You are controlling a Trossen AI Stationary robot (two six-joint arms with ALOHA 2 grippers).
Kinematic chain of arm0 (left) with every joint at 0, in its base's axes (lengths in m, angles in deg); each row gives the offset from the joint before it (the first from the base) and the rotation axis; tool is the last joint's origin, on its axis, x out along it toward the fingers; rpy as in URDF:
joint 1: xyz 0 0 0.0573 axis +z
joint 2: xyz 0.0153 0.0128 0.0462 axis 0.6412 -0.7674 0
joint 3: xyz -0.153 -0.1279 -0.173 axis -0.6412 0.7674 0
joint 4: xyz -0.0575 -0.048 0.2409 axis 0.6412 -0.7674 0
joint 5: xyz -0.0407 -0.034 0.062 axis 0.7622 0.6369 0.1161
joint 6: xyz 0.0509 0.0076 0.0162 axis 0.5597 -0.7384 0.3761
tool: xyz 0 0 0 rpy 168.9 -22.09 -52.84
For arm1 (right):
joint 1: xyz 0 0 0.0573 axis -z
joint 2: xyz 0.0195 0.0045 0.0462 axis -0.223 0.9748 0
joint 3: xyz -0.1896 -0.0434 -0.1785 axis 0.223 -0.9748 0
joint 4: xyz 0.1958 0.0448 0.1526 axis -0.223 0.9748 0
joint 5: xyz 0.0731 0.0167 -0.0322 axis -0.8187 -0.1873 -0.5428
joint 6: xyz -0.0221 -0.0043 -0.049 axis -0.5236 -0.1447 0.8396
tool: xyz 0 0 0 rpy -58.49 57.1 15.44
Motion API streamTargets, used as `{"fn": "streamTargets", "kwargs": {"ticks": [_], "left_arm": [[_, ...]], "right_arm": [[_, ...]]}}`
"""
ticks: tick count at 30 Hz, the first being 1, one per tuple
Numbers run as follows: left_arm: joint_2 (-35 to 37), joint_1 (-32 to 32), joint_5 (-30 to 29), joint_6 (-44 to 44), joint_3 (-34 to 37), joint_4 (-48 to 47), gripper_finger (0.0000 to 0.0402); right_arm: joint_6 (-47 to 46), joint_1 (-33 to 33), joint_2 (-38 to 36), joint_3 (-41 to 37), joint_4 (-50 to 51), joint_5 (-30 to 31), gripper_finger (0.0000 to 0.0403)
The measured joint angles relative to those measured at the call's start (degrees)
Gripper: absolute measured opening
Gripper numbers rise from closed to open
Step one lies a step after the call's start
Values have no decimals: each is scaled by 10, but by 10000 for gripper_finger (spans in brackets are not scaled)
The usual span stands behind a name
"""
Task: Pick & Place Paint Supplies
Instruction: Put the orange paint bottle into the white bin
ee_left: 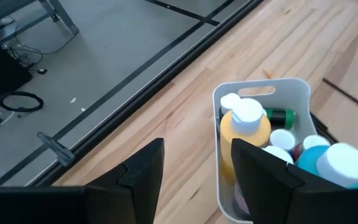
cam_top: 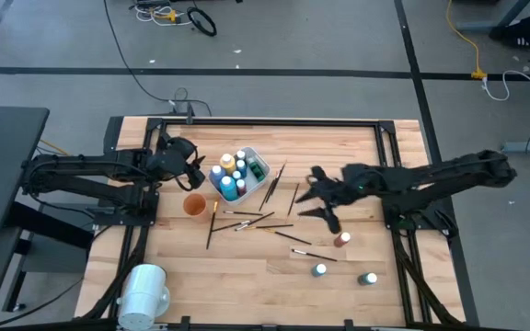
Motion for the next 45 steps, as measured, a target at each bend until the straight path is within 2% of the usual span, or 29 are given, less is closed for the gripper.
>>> {"fn": "streamTargets", "kwargs": {"ticks": [6, 14, 22, 28, 37, 45], "left_arm": [[0, 0, 1, -17, 0, 1, 196], [0, 0, -1, -48, 0, 1, 196], [0, 0, -1, -59, 0, 1, 196], [0, 0, -1, -60, 0, 1, 196], [0, 0, -1, -58, 0, 0, 196], [0, 0, -1, -58, 0, 1, 196]], "right_arm": [[1, -38, -108, -82, -3, -2, 172], [-9, -60, -175, -161, 6, -75, 171], [12, -76, -184, -242, -24, -97, 169], [22, -79, -184, -303, -90, -137, 168], [29, -79, -184, -390, -215, -135, 168], [42, -79, -184, -398, -225, -136, 168]]}}
